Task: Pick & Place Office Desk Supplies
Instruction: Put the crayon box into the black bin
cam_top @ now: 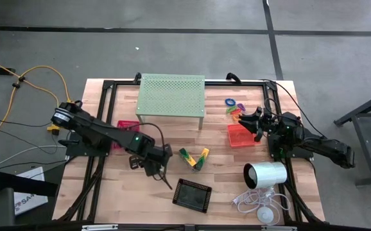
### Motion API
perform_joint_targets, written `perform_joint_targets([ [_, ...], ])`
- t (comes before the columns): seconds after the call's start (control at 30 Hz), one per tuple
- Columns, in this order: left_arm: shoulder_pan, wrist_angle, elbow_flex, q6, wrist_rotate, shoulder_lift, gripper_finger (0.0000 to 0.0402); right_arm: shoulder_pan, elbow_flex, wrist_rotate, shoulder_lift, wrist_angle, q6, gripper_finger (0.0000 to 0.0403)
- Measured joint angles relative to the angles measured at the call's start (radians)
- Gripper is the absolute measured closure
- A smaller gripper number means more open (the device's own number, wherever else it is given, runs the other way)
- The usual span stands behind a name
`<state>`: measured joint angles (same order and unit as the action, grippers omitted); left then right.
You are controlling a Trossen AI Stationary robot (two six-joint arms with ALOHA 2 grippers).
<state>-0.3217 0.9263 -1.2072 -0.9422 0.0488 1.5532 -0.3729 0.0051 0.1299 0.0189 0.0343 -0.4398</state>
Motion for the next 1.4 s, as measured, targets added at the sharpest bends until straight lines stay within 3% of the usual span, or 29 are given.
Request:
perform_joint_targets([
  [0.27, 0.041, -0.027, 0.0, -0.021, -0.036, 0.009, 0.0181, 0.0, 0.0, 0.0, 0.0, 0.0, 0.0, 0.0272],
  [1.4, 0.035, -0.02, 0.001, -0.026, -0.002, 0.159, 0.0183, 0.0, 0.0, 0.0, 0.0, 0.0, 0.0, 0.0272],
])
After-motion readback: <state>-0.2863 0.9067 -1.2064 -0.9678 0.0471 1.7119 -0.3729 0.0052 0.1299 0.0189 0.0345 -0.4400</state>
